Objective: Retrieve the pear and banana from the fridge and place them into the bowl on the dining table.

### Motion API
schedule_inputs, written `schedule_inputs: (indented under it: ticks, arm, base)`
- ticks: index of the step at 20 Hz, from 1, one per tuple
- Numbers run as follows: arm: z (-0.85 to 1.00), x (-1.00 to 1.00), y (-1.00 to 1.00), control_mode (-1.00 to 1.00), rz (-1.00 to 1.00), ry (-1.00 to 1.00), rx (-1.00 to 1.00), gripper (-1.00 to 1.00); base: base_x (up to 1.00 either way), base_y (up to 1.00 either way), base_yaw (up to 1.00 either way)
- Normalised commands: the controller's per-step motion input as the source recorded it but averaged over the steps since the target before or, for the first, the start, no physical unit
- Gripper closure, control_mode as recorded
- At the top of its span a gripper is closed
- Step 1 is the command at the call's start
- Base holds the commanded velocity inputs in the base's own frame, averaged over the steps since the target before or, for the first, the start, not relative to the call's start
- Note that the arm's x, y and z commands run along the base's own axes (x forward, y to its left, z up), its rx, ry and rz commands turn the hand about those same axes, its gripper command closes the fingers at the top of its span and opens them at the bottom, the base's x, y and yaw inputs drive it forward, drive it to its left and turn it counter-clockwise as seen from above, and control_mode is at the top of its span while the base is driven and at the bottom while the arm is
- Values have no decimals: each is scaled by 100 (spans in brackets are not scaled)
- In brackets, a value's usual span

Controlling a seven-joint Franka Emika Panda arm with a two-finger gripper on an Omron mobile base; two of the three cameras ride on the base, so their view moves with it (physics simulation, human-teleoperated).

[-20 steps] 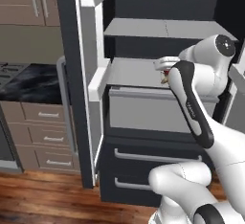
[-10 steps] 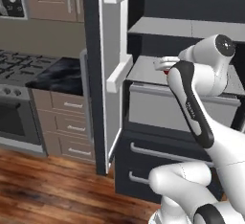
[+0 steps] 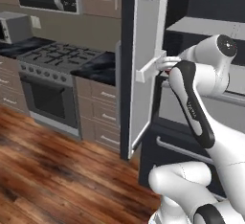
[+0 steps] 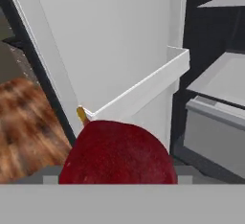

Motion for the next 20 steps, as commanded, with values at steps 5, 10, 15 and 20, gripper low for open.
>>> schedule_inputs:
  ticks: [5,10,15,20]
  arm:
    - [0,0,0,100,0,0,0,100]
    - [0,0,0,100,0,0,0,100]
    - [0,0,0,100,0,0,0,100]
    - [0,0,0,100,0,0,0,100]
  base:
    - [-25,0,42]
    - [-17,0,42]
    - [-14,2,41]
    - [-2,11,37]
